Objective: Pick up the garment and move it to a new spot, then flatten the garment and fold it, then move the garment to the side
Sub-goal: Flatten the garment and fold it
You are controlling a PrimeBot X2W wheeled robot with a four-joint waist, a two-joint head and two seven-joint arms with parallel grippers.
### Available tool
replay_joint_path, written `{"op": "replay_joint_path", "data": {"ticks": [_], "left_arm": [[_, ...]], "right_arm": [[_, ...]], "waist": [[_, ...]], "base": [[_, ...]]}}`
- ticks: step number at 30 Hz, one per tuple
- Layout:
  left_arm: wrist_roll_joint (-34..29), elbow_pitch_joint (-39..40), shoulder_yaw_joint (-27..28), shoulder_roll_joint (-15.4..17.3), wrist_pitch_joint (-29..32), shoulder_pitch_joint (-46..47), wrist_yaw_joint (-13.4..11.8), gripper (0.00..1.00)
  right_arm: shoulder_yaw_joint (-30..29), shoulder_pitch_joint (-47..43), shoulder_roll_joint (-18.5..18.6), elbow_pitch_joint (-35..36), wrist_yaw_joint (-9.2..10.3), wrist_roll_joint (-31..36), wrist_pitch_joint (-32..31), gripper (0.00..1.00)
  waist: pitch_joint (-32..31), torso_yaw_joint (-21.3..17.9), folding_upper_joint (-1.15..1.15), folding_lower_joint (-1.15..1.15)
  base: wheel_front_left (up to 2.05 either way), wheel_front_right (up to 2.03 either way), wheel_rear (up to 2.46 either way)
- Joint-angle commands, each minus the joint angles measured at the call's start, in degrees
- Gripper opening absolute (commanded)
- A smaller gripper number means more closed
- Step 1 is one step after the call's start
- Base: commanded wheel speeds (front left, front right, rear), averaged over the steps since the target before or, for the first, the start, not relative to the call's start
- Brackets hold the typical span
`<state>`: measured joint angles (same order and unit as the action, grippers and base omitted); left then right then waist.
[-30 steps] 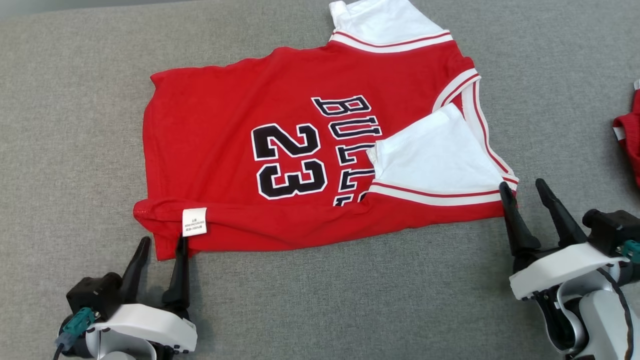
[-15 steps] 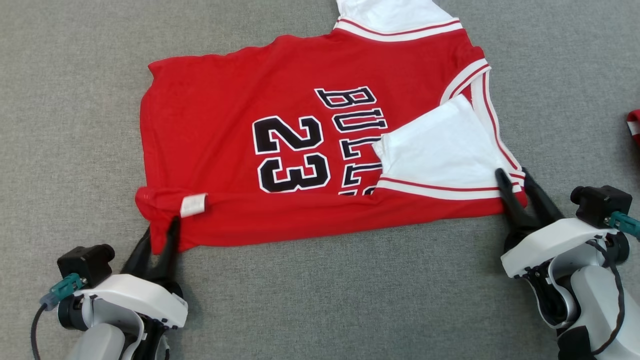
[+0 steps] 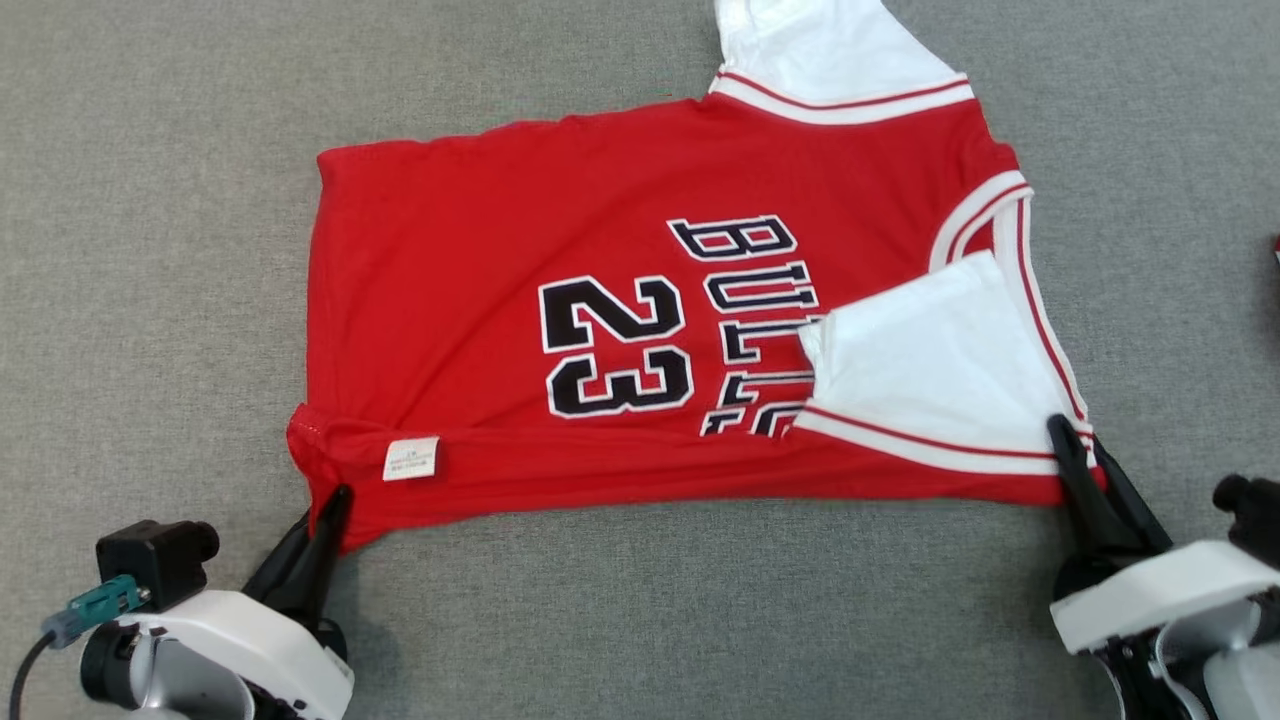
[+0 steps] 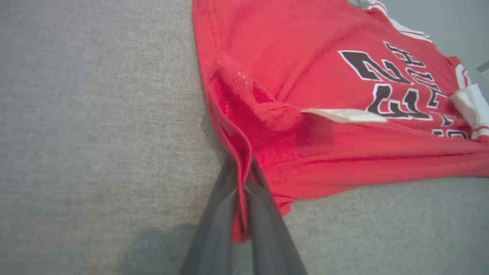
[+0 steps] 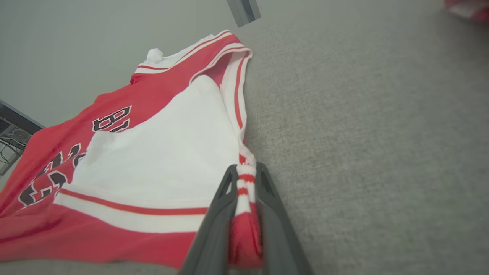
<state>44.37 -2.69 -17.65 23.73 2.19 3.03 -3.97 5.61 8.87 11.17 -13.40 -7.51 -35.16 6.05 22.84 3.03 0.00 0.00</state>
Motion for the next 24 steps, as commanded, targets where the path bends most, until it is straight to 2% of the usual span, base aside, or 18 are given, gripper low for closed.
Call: {"op": "replay_joint_path", "data": {"ticks": [1, 5, 9, 10, 11, 12, 13, 17, 24], "left_arm": [[-0.3, 1.9, 0.8, 1.4, 0.8, -1.2, -1.3, 0.0], [-0.1, 7.1, 2.1, 3.3, 2.5, -4.0, -3.7, 0.0], [0.1, 10.0, 2.2, 3.9, 3.7, -5.6, -5.0, 0.0], [0.1, 10.2, 1.7, 3.8, 4.2, -5.9, -5.1, 0.04], [0.4, 10.4, 1.3, 3.6, 4.6, -5.9, -5.2, 0.4], [0.1, 10.4, 1.0, 3.6, 4.8, -5.9, -5.3, 0.84], [-0.3, 10.3, 0.8, 3.6, 4.9, -5.8, -5.3, 1.0], [-1.8, 9.9, 0.5, 2.7, 2.8, -5.1, -6.3, 1.0], [-5.1, 10.5, 2.7, 0.0, -5.2, -2.7, -8.6, 1.0]], "right_arm": [[-1.6, -2.8, -0.7, 2.0, 0.04, 0.3, -0.6, 0.0], [-5.6, -9.6, -4.3, 8.6, 0.05, 1.8, -2.9, 0.0], [-7.0, -13.1, -6.5, 13.3, 0.04, 3.8, -4.9, 0.0], [-7.4, -13.3, -6.6, 13.7, 0.04, 5.3, -5.1, 0.11], [-7.6, -13.3, -6.9, 13.9, 0.04, 6.2, -5.5, 0.44], [-7.5, -12.8, -7.2, 14.0, 0.04, 6.7, -5.4, 0.95], [-7.7, -12.2, -7.2, 14.1, 0.04, 7.3, -5.6, 1.0], [-8.3, -9.9, -7.2, 13.9, 0.03, 10.6, -5.0, 1.0], [-10.0, -6.0, -6.2, 16.3, 0.03, 16.0, -2.0, 1.0]], "waist": [[0.0, 0.0, 0.0, 0.0], [-0.1, -0.3, 0.0, 0.0], [-0.2, -1.3, 0.0, 0.0], [-0.2, -1.5, 0.0, 0.0], [-0.2, -1.6, 0.0, 0.0], [-0.3, -1.7, 0.0, 0.0], [-0.3, -1.9, 0.0, 0.0], [-0.7, -1.8, 0.0, 0.0], [-1.8, -1.6, 0.0, 0.0]], "base": [[0.0, 0.0, 0.0], [0.0, 0.0, 0.0], [0.0, 0.0, 0.0], [0.0, 0.0, 0.0], [0.0, 0.0, 0.0], [0.0, 0.0, 0.0], [0.0, 0.0, 0.0], [0.0, 0.0, 0.0], [0.0, 0.0, 0.0]]}}
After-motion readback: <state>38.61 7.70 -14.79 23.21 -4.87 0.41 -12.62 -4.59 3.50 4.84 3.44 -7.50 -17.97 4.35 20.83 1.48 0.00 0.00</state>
